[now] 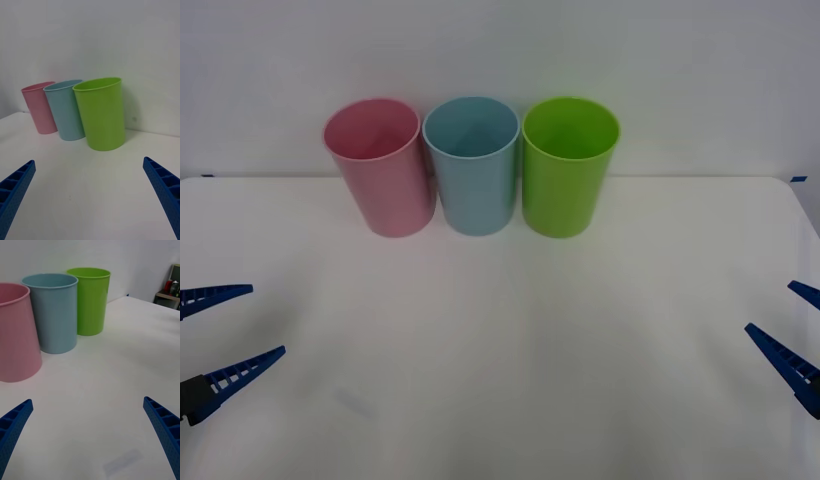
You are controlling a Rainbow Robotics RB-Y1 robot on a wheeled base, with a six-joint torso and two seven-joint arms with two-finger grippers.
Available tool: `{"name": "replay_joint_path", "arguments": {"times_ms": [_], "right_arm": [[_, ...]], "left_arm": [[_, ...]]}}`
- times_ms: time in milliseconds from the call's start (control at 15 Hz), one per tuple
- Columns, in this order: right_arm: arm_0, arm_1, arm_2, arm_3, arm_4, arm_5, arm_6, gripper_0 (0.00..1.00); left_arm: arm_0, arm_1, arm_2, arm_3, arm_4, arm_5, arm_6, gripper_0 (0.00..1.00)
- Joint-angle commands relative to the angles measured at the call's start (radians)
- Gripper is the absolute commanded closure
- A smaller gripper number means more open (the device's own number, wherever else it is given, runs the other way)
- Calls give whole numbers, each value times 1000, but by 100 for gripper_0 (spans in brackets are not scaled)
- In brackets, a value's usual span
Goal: Grasp the object on the table and drop it into the matching bin: aluminum can to the light blue bin, PET bottle to the pink bin.
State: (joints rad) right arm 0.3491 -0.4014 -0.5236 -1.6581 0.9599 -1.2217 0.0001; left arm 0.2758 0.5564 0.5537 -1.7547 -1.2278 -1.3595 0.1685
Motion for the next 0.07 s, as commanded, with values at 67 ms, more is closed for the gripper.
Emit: {"name": "replay_joint_path", "arguments": {"times_ms": [67], "right_arm": [[0, 0, 0, 0, 0, 0, 0, 0]], "left_arm": [[0, 0, 0, 0, -1, 0, 0, 0]]}}
